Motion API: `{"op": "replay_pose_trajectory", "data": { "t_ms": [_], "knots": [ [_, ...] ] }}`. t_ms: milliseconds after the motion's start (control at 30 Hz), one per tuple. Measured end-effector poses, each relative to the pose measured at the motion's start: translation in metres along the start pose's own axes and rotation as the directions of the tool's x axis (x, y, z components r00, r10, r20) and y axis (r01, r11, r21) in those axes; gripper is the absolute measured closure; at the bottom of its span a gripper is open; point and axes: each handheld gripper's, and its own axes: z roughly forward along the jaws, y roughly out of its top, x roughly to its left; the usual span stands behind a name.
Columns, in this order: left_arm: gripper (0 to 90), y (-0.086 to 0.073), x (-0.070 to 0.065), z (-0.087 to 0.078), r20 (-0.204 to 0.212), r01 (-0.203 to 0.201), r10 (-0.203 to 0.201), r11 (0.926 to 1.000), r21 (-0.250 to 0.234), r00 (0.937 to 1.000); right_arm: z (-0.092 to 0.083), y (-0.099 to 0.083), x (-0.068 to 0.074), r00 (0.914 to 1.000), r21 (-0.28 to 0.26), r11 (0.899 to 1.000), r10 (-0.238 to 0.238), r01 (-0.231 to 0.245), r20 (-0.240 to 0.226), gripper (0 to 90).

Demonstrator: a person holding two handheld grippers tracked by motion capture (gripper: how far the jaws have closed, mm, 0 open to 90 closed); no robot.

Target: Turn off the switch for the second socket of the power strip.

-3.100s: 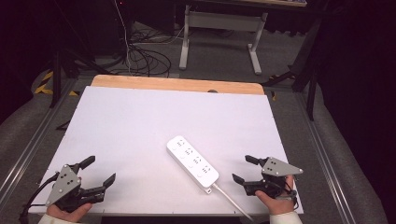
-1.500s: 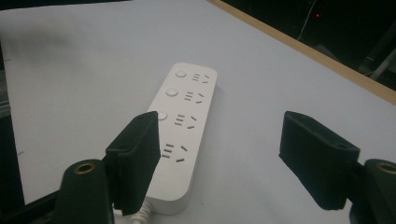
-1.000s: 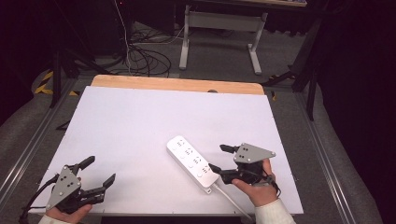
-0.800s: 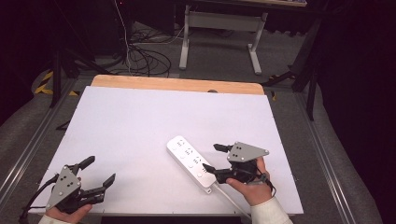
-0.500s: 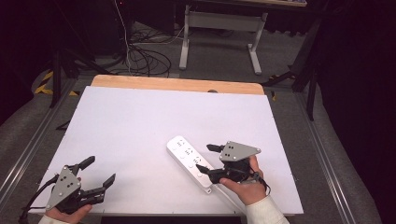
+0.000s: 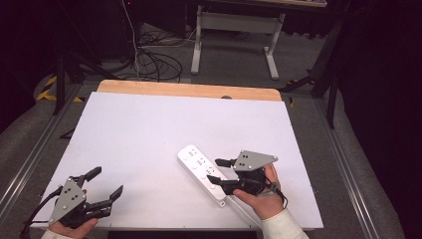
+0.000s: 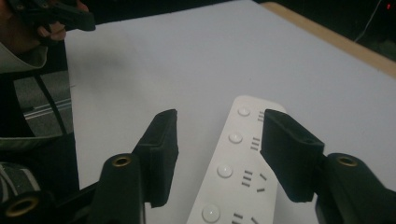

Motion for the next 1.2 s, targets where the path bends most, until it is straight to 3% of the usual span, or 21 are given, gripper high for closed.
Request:
{"op": "replay_pose_trajectory", "data": {
  "t_ms": [67, 167, 267, 500, 700, 1200],
  "knots": [
    [18.1, 0.0, 0.0, 0.0, -0.001, 0.0, 0.0, 1.0, 0.001, 1.0, 0.001, 0.002, -0.001, 0.9995, 0.021, 1.0, 0.022, -0.021, -0.022, 58.5],
    [18.1, 0.0, 0.0, 0.0, -0.001, 0.002, -0.002, 1.0, 0.0, 1.0, 0.004, 0.005, -0.002, 0.9977, 0.05, 0.998, 0.041, -0.038, -0.054, 68.4],
    [18.1, 0.0, 0.0, 0.0, -0.001, 0.001, -0.001, 1.0, 0.001, 1.0, 0.01, 0.008, -0.006, 0.9968, 0.119, 0.992, 0.059, -0.053, -0.054, 78.1],
    [18.2, 0.0, 0.0, 0.001, -0.003, 0.003, -0.003, 1.0, 0.005, 1.0, 0.025, 0.011, -0.008, 0.999, 0.194, 0.98, 0.043, -0.039, -0.016, 90.0],
    [18.3, 0.0, 0.0, 0.001, -0.004, 0.002, -0.002, 1.0, 0.006, 1.0, 0.037, 0.012, -0.008, 0.9996, 0.259, 0.966, 0.025, -0.02, -0.016, 90.0],
    [18.4, 0.0, 0.001, 0.001, -0.008, -0.005, 0.005, 0.9999, 0.011, 1.0, 0.06, 0.01, -0.012, 0.9998, 0.329, 0.944, 0.019, -0.016, -0.004, 90.0]
  ]
}}
